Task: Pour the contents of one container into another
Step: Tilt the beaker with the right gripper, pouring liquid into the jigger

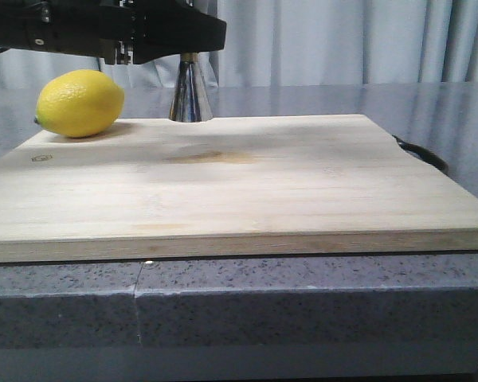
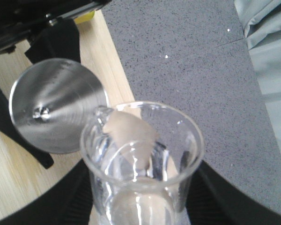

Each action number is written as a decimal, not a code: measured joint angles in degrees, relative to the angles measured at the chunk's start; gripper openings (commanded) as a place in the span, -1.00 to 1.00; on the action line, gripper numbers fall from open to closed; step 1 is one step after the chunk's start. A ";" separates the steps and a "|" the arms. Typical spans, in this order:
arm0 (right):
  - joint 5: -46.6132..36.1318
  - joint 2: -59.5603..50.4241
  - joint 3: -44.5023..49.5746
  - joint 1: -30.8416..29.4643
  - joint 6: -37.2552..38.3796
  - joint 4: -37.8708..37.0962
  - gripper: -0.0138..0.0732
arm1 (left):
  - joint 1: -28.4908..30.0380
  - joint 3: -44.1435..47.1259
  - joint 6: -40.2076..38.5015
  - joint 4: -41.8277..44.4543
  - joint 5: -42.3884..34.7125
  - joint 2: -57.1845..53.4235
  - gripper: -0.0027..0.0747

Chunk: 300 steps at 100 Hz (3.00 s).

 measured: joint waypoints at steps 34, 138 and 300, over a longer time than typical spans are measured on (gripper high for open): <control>0.03 0.00 0.00 0.00 -4.13 -1.45 0.01 | 0.00 0.00 0.00 0.00 0.00 0.00 -0.39; -1.28 0.00 0.00 3.34 -9.08 -9.52 0.01 | 0.00 0.00 0.00 0.00 0.00 0.00 -0.39; -4.38 0.00 0.00 3.34 -22.27 -11.66 0.01 | 0.00 0.00 0.00 0.00 0.00 0.00 -0.39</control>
